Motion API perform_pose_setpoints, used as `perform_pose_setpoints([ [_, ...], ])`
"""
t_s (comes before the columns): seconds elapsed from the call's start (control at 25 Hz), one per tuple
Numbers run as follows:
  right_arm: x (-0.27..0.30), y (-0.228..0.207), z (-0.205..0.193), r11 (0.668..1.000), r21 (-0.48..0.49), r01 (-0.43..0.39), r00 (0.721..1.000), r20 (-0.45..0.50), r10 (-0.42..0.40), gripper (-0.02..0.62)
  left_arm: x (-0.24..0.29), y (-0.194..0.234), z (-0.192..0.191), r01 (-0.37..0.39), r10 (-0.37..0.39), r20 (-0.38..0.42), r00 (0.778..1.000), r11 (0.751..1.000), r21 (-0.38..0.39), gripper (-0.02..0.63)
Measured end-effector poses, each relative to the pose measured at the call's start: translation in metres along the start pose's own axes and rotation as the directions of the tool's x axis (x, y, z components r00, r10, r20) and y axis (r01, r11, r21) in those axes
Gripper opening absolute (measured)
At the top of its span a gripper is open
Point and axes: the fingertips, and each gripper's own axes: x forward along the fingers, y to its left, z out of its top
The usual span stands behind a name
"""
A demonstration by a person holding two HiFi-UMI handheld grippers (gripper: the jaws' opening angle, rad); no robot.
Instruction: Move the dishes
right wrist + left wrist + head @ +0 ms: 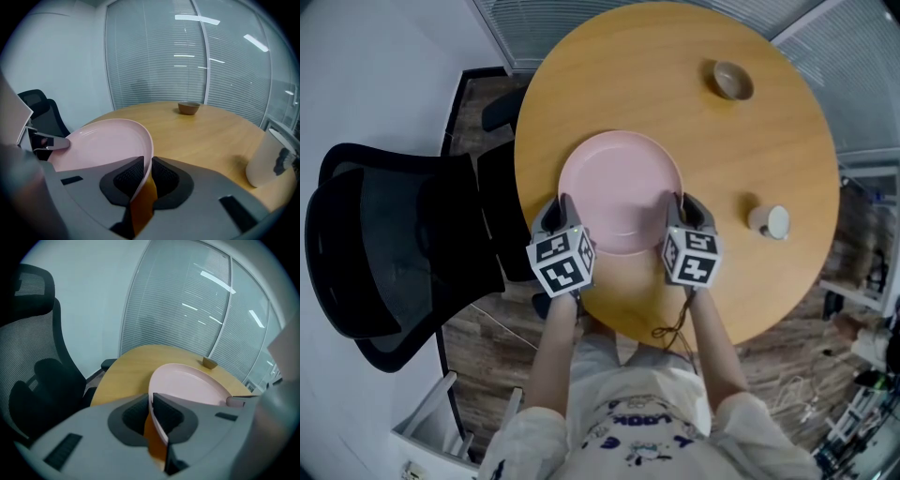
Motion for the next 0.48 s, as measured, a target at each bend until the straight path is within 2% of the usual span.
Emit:
perform_pose_setpoints([
  [0.2,0.0,0.002,-0.002,0.999,-0.025,-0.025,1.0,-0.014,0.024,0.043,-0.001,0.001,0.001,0.007,-0.007,0.011,1.0,1.0,0.023,0.019],
  [0.32,-0.003,0.006,-0.003,0.998,-0.035,-0.056,0.998,-0.02,0.056,0.126,-0.006,0.003,0.006,0.018,-0.019,0.022,1.0,1.0,0.023,0.02],
  [0.48,-0.016,0.0,0.011,0.997,-0.053,-0.049,0.999,0.019,0.05,0.13,-0.018,0.006,0.015,0.012,-0.014,0.038,0.999,0.999,0.043,0.02],
])
